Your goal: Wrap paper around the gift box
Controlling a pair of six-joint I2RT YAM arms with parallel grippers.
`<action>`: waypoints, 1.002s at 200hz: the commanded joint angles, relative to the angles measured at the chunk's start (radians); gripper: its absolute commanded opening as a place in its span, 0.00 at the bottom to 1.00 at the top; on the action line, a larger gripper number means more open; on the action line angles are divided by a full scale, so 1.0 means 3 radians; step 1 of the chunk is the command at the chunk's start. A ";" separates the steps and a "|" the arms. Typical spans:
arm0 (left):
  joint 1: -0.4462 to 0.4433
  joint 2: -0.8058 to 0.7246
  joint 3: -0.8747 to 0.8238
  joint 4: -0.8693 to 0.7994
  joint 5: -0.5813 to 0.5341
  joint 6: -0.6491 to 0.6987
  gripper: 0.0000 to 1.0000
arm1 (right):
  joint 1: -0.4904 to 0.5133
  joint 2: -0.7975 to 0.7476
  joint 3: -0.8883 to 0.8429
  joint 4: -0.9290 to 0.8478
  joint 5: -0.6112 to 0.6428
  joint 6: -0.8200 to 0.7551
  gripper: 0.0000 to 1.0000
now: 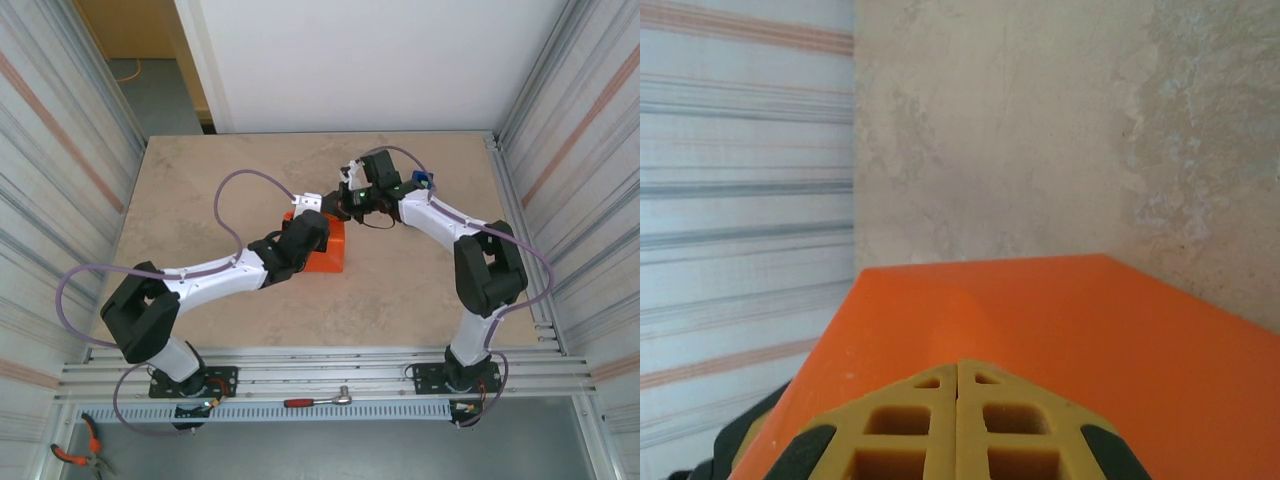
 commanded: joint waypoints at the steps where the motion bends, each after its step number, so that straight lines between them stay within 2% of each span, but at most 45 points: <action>1: -0.0012 0.0263 -0.0217 -0.0727 0.0307 -0.0204 0.39 | 0.0022 -0.0142 -0.0170 -0.0086 0.0030 -0.0086 0.00; 40: -0.0012 0.0105 -0.0201 -0.0762 0.0410 -0.0220 0.39 | 0.0017 -0.0156 -0.0444 0.0136 0.0058 -0.0012 0.00; 62: 0.0068 -0.0127 -0.0164 -0.0755 0.0681 -0.0245 0.40 | 0.0012 -0.0156 -0.0587 0.0233 0.0081 0.0003 0.00; 103: 0.0507 -0.0701 -0.0059 -0.0526 0.1693 -0.0400 0.42 | 0.0001 -0.0183 -0.0747 0.0343 0.0114 0.0008 0.00; 135: 0.0936 -0.0995 -0.0025 -0.0246 0.2282 -0.0703 0.44 | 0.0001 -0.0208 -0.0847 0.0400 0.0124 0.0012 0.00; 177: 0.1386 -0.0860 0.0136 -0.0268 0.2612 -0.0728 0.45 | -0.0004 -0.0238 -0.0934 0.0447 0.0114 0.0012 0.00; 200: 0.1572 -0.0521 0.0394 -0.0508 0.2856 -0.0564 0.38 | -0.0004 -0.0235 -0.0943 0.0452 0.0109 0.0016 0.00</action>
